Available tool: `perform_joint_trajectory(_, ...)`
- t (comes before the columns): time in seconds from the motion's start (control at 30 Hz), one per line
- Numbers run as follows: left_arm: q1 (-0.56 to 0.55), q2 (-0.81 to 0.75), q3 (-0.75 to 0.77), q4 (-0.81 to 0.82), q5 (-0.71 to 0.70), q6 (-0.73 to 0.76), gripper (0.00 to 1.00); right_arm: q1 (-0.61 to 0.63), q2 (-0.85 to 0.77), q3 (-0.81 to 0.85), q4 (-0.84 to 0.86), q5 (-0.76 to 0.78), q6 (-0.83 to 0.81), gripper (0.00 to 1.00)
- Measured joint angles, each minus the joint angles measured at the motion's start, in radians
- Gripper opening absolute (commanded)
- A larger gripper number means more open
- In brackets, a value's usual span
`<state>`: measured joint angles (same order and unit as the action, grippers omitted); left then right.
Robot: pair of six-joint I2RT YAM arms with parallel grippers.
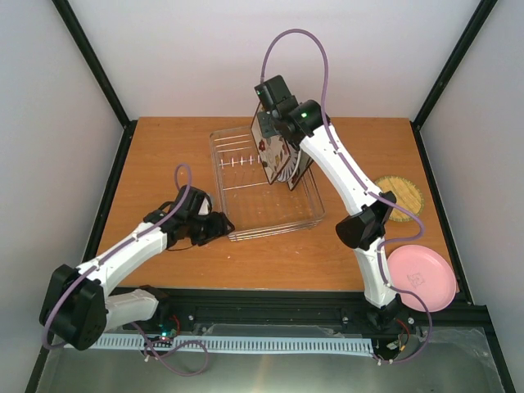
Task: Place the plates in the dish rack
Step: Move the dish rack to the center of the board, then insert the plate into the dish rack.
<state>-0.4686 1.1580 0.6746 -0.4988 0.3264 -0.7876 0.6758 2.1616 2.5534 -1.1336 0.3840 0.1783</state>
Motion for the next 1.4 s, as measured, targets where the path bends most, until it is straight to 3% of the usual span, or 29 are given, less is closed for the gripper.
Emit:
perform_joint_trajectory(0.3,0.02,-0.011,0.111,-0.163,-0.035,0.031,0.73,-0.004,0.027,0.004,0.0,-0.003,0.003,0.03)
perform_joint_trajectory(0.6,0.196,-0.06,0.226,-0.261,-0.051,0.118,0.79,-0.013,0.05,0.004,-0.001,0.002,0.003,0.03)
perform_joint_trajectory(0.97,0.209,-0.062,0.264,-0.29,-0.048,0.144,0.83,-0.03,0.064,0.004,0.002,0.034,0.003,0.03)
perform_joint_trajectory(1.4,0.22,-0.034,0.378,-0.313,-0.069,0.187,0.99,-0.03,0.124,0.004,0.03,0.019,0.021,0.03)
